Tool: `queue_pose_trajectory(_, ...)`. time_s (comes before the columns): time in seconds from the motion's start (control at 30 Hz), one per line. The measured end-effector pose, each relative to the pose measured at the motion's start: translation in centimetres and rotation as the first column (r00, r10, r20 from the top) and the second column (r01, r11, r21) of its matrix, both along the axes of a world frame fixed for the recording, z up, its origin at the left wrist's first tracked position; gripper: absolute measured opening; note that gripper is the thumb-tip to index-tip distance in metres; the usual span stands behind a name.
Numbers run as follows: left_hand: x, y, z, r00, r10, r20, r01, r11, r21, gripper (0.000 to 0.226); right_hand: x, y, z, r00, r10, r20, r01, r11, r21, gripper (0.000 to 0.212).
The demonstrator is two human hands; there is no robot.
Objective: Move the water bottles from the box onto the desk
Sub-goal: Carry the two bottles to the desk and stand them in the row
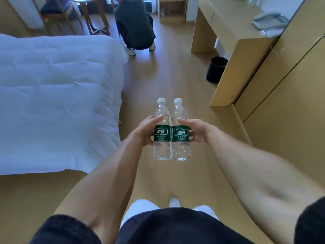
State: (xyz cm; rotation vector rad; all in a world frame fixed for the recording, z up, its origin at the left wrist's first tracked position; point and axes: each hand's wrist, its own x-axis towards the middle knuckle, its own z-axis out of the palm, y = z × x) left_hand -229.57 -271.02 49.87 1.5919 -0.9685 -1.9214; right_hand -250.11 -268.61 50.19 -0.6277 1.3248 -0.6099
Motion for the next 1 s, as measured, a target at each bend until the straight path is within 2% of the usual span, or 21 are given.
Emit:
queue_pose_trajectory(0.27,-2.9,-12.9,-0.5,1.0,-0.028,-0.01,0.028,0.999,0.02,0.043,-3.0,-12.2,-0.3,1.0,-0.008,0.001,0.008,1.0,0.006,0.051)
queue_pose_trajectory(0.57,-5.8,-31.1,-2.5,0.991,-0.129,-0.02,0.129,0.991,0.019,0.043,-5.2,-28.2,-1.6,0.991,-0.129,-0.048,0.13,0.991,0.02,0.052)
queue_pose_trajectory(1.0,-7.5,-55.6,-1.6,0.971,-0.236,-0.036,0.237,0.971,0.02,0.038,-6.3,-50.2,-0.2,0.968,-0.245,-0.053,0.247,0.968,0.045,0.047)
